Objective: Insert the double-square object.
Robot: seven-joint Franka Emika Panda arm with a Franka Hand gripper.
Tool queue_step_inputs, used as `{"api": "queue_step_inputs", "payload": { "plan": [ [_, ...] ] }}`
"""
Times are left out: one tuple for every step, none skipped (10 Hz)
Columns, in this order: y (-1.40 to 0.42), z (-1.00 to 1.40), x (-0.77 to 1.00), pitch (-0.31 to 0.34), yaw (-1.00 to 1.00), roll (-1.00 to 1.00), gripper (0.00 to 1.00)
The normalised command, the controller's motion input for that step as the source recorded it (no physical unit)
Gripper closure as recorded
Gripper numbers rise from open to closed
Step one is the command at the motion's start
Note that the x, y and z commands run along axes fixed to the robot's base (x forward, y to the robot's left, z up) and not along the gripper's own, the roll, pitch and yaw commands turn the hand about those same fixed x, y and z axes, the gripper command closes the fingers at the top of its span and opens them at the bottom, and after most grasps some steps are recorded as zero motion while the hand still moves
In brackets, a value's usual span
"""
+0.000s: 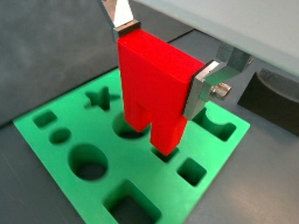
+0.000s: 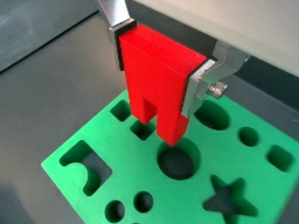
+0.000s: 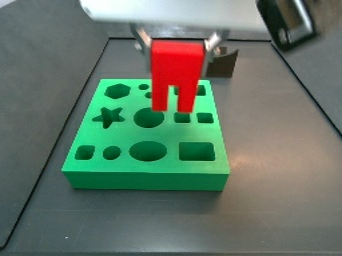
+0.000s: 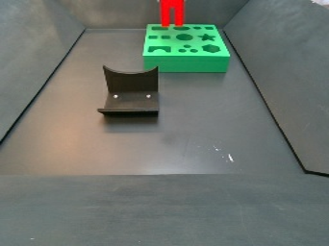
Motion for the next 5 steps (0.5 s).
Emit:
{"api": "queue_step_inputs", "payload": {
  "plan": [
    [-0.04,-0.18,0.24,0.000,0.04,0.07,1.00],
    [0.00,-0.15,0.24,0.006,0.00,0.09,1.00],
    [0.00,-0.15,0.28,0.000,0.13,0.13,1.00],
    [0.00,-0.20,0.37,0.024,0.05,0.08,1.00],
    [0.00,-0.18,0.32,0.017,0.00,0.12,1.00]
  ]
}}
